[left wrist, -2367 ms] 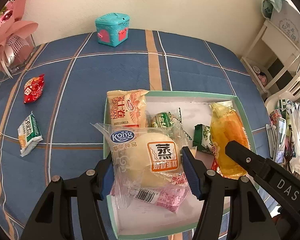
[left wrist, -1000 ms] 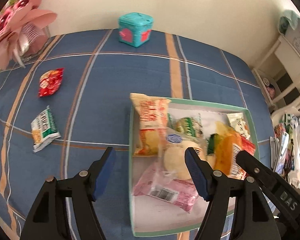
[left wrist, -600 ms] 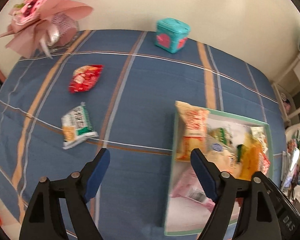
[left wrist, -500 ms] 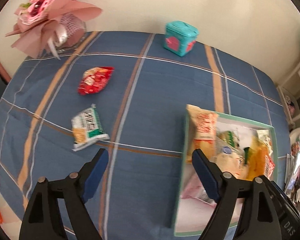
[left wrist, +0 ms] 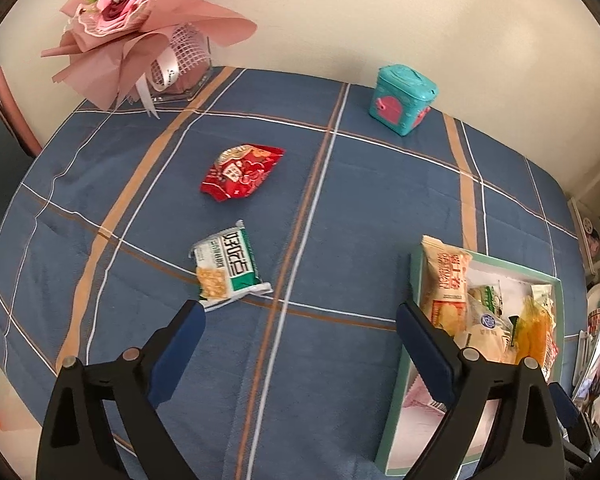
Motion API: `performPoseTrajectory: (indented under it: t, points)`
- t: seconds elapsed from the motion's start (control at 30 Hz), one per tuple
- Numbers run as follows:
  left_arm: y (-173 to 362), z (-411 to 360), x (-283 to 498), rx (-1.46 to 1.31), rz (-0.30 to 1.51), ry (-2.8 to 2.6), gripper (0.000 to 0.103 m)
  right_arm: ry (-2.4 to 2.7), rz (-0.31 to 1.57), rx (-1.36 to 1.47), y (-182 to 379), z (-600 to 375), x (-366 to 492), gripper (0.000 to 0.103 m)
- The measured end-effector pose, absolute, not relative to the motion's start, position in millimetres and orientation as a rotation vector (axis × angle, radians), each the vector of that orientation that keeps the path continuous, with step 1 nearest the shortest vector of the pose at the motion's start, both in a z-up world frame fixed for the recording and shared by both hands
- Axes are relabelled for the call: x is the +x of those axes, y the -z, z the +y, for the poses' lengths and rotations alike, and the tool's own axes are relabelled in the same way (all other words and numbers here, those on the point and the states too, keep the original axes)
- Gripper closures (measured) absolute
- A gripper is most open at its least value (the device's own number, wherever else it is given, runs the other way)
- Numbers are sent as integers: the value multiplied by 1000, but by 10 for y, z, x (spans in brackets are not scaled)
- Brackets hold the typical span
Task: Organize snacks
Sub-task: 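Move both grippers toward the red pack and green-white biscuit pack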
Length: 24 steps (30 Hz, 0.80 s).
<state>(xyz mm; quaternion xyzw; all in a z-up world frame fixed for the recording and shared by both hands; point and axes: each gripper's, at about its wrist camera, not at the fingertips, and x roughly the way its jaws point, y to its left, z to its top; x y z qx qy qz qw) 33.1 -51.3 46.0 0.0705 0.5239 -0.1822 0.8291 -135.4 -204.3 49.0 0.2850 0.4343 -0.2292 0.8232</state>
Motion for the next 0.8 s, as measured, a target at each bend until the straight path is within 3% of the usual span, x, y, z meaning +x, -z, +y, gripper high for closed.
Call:
performPoseTrajectory:
  t: [0.8]
  points:
    - [-379,725,979,-11,1150,182,7,325,987,513,-373,-1118,-616,0]
